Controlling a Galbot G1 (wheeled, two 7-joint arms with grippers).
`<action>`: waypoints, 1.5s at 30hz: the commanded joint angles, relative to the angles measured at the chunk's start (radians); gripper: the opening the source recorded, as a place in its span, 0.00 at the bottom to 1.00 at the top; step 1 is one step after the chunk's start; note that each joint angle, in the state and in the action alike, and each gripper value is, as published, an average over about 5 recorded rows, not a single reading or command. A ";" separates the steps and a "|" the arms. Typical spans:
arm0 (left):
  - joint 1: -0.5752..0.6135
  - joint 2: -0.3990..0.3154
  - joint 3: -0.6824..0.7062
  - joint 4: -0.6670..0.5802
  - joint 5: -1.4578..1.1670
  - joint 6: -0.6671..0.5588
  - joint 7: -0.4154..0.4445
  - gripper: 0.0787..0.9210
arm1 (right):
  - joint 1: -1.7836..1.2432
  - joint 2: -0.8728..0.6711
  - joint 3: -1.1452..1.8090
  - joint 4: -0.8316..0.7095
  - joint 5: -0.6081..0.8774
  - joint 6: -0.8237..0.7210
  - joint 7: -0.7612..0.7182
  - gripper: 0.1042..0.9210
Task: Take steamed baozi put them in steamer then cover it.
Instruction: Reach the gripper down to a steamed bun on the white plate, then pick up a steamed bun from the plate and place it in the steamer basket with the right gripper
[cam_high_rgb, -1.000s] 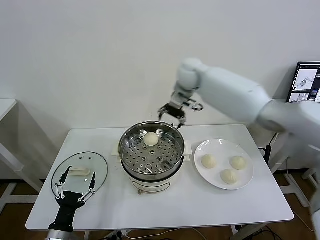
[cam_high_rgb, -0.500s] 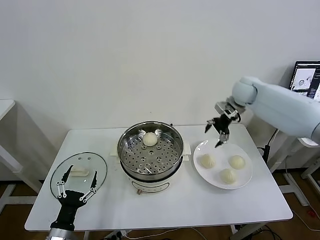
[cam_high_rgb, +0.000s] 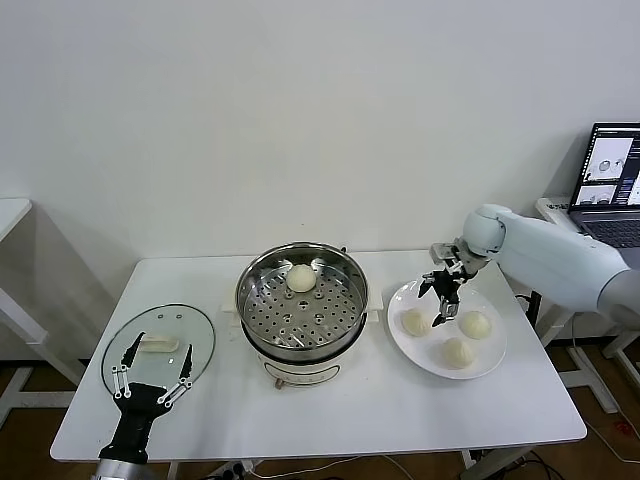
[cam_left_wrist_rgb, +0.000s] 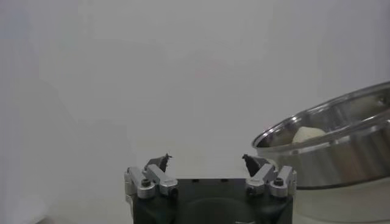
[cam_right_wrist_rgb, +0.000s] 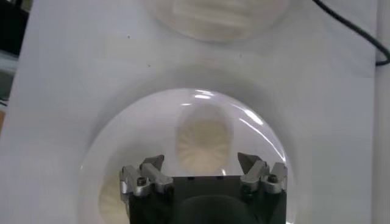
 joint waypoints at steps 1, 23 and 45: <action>0.003 0.000 -0.001 -0.008 -0.002 -0.008 0.004 0.88 | -0.085 0.042 0.051 -0.065 -0.038 -0.017 0.047 0.88; 0.001 0.002 -0.011 -0.007 -0.007 -0.011 0.003 0.88 | -0.090 0.074 0.087 -0.091 -0.071 -0.010 0.045 0.75; -0.018 0.009 0.001 -0.013 -0.004 -0.008 -0.015 0.88 | 0.566 0.170 -0.144 0.303 0.356 -0.181 -0.247 0.66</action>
